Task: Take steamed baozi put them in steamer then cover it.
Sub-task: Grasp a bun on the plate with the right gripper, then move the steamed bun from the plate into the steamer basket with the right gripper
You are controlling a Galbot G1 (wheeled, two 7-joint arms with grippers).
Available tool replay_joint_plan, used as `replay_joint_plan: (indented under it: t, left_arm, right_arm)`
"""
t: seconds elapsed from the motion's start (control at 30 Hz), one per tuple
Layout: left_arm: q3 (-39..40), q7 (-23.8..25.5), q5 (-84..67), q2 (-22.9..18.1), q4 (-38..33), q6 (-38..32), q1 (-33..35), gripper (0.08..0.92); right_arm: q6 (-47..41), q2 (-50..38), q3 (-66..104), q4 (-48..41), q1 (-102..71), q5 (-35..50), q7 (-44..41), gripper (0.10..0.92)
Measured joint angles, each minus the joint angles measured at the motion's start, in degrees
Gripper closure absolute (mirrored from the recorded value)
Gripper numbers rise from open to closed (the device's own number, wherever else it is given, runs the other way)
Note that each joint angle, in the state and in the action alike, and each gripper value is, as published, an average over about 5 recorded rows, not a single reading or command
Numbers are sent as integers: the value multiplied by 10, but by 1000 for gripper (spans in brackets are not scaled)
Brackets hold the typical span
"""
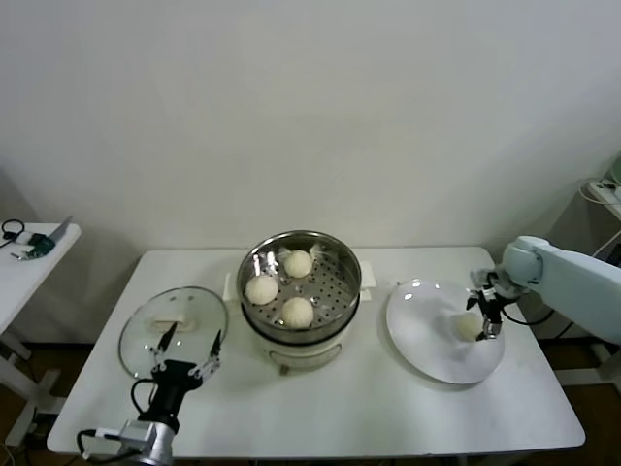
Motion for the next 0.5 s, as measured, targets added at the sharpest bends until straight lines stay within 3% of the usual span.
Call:
replay_joint_plan:
  t: [0.3, 0.5]
  left_arm:
    - [0, 0, -1, 3, -5, 2, 0, 177]
    - [0, 0, -3, 4, -10, 3, 0, 177]
  right_arm:
    - [-5, -3, 13, -1, -8, -3, -7, 396]
    - [-13, -12, -8, 23, 26, 15, -11, 419]
